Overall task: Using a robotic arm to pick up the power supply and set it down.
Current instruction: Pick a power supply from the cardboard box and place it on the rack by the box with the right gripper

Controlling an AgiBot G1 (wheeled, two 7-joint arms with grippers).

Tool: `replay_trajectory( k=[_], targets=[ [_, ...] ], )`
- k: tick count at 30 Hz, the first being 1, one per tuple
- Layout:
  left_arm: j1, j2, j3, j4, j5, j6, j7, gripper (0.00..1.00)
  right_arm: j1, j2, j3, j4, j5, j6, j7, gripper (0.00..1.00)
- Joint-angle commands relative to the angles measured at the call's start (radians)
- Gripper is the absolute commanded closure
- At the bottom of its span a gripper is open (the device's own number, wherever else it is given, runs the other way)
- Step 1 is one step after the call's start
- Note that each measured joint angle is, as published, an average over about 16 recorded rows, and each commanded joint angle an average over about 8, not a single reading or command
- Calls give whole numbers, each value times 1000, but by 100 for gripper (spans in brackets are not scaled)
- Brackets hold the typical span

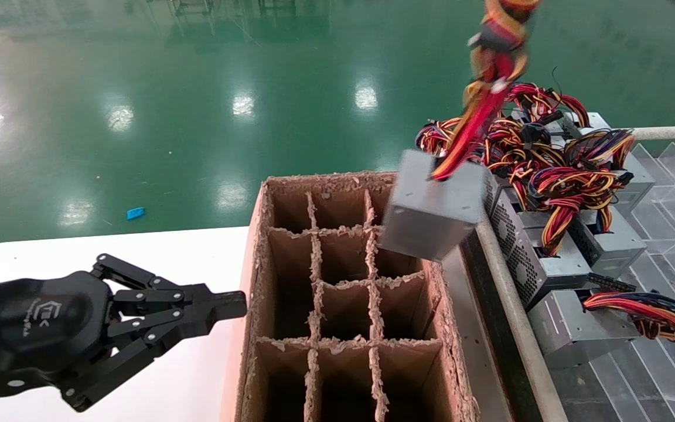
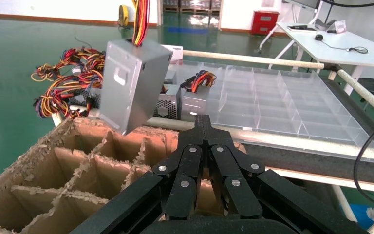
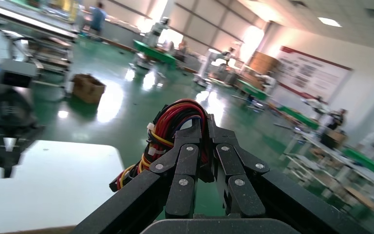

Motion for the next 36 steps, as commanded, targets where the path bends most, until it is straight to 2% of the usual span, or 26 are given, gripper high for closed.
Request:
replay_trajectory(
  k=[1,8,16,26,31,36],
  targets=[
    [0,0,0,0,0,0,0,100,12,22,0,-9,-5,7,1,100],
    [0,0,0,0,0,0,0,100,13,106,9,-8,12,4,43,100],
    [0,0,0,0,0,0,0,100,-65,225,30,63,102,10,106,100],
    [0,0,0,0,0,0,0,100,-256,397,48,228,271,70,141,100],
    [0,0,0,0,0,0,0,100,-379,489,30,311,382,103,117,100],
    [0,0,0,0,0,0,0,100,-496,598,-28,388,491,106,68,100]
  ],
)
